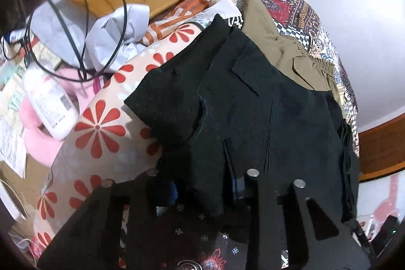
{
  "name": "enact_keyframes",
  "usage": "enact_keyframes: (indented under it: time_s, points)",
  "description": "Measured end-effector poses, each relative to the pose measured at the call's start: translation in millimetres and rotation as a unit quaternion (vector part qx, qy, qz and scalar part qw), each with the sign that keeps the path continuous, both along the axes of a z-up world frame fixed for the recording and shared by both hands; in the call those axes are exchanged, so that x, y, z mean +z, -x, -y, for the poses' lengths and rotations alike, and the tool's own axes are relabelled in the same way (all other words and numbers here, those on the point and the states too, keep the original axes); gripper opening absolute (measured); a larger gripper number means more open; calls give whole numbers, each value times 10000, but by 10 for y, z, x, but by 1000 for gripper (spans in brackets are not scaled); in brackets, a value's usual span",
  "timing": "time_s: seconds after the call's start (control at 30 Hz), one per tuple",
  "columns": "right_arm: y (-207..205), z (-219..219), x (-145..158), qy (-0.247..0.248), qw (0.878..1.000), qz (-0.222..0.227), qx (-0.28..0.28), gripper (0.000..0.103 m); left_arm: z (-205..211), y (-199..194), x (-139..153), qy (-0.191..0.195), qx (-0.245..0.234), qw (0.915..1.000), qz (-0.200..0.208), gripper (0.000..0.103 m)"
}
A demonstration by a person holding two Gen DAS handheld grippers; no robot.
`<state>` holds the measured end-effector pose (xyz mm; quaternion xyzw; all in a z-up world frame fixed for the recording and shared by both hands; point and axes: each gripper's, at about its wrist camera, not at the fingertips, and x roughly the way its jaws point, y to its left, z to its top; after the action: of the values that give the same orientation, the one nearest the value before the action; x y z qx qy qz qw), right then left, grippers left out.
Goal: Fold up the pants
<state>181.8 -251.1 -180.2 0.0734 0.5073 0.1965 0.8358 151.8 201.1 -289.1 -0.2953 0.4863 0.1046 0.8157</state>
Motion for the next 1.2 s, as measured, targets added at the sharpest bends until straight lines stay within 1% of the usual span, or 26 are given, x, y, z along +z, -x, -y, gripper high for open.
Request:
enact_keyframes:
  time_s: [0.13, 0.2, 0.3, 0.4, 0.53, 0.67, 0.77, 0.8, 0.87, 0.93, 1.03, 1.13, 1.2]
  points:
    - [-3, 7, 1, -30, 10000, -2, 3, 60, 184, -32, 154, -744, -181, 9970, 69, 21]
    - [-2, 16, 11, -38, 10000, 7, -3, 60, 288, -33, 327, -1105, -288, 9931, 251, 20]
    - [4, 36, 45, -41, 10000, 58, -37, 60, 375, -58, 607, -1150, -480, 9905, 588, 19]
    - [2, 117, 108, -22, 9997, 203, -152, 60, 499, -93, 916, -1173, -715, 9861, 939, 18]
    - [-12, 317, 170, -11, 9986, 303, -426, 60, 765, -212, 1282, -1281, -1076, 9763, 1372, 17]
    - [-4, 482, 103, 168, 9979, 228, -576, 60, 1093, -344, 1536, -1062, -1467, 9697, 1639, 16]
    - [-2, 471, -23, 313, 9984, 72, -455, 60, 1307, -468, 1657, -929, -1769, 9644, 1734, 16]
    - [-3, 462, -65, 320, 9987, 27, -402, 60, 1417, -510, 1703, -906, -1921, 9609, 1779, 16]
    - [7, 426, -111, 346, 9989, 39, -323, 60, 1597, -565, 1759, -848, -2147, 9555, 1838, 16]
    - [5, 419, -95, 360, 9989, 75, -283, 60, 1769, -621, 1805, -781, -2323, 9512, 1878, 16]
    - [20, 432, -103, 300, 9991, 81, -272, 60, 2018, -708, 1852, -596, -2589, 9448, 1915, 15]
    - [26, 464, -118, 168, 9994, 51, -304, 60, 2318, -772, 1885, -520, -2906, 9355, 1943, 15]
    - [26, 477, -128, 100, 9994, 33, -318, 60, 2562, -789, 1886, -510, -3171, 9262, 1973, 15]
